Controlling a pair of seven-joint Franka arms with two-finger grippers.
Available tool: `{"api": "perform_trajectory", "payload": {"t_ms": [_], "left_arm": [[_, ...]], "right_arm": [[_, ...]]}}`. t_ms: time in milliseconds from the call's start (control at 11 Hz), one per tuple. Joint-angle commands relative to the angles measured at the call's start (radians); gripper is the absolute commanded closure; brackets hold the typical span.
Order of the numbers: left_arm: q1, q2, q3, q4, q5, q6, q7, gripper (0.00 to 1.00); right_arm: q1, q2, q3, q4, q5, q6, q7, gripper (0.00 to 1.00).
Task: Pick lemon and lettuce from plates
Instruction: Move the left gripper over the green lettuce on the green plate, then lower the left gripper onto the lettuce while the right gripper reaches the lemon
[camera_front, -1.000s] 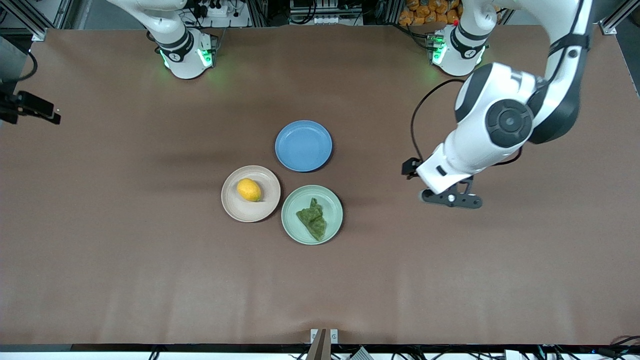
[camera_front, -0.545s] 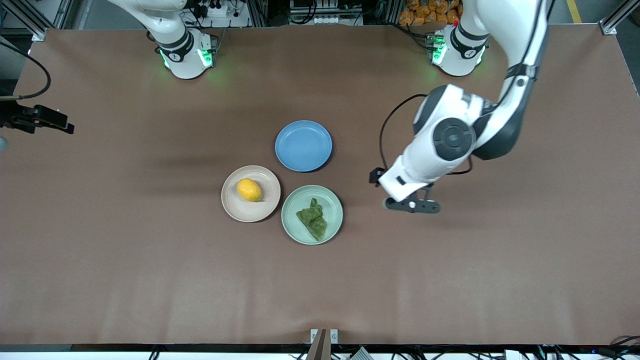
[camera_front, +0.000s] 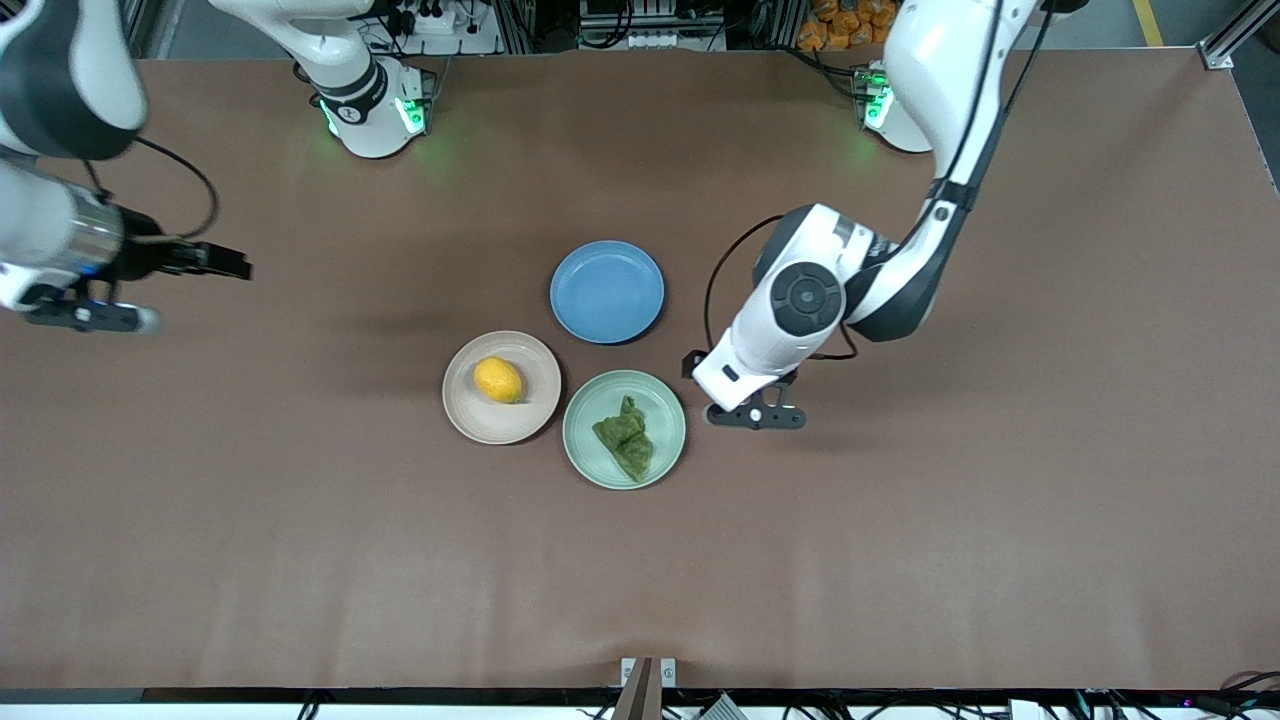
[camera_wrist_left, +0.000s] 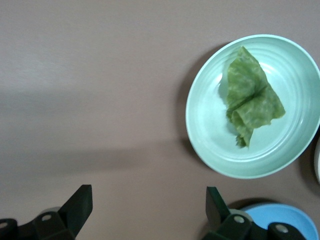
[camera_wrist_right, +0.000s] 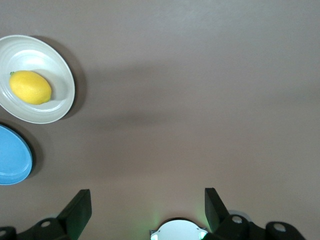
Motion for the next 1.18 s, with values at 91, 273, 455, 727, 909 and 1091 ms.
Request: {"api": "perform_trajectory", "payload": {"t_ms": [91, 273, 455, 727, 909, 1091], "left_arm": [[-0.080, 0.105, 0.010, 0.082, -0.026, 0.068, -0.133, 0.00], [-0.106, 0.146, 0.010, 0.096, -0.028, 0.137, -0.196, 0.00], [-0.123, 0.177, 0.009, 0.112, -0.028, 0.177, -0.225, 0.00], [-0.132, 0.246, 0.009, 0.161, -0.028, 0.234, -0.279, 0.00], [-0.133, 0.269, 0.009, 0.184, -0.028, 0.271, -0.303, 0.00], [-0.133, 0.284, 0.010, 0.215, -0.028, 0.297, -0.343, 0.00]], "right_arm": [[0.028, 0.036, -0.002, 0.002, 0.016, 0.023, 0.049, 0.00], [0.063, 0.062, -0.001, -0.004, 0.016, 0.034, 0.084, 0.00], [0.099, 0.080, -0.001, 0.002, 0.020, 0.048, 0.150, 0.00], [0.111, 0.143, -0.001, 0.009, 0.124, 0.060, 0.240, 0.00], [0.152, 0.201, -0.001, 0.036, 0.132, 0.100, 0.309, 0.00], [0.214, 0.270, -0.002, 0.036, 0.131, 0.185, 0.378, 0.00]]}}
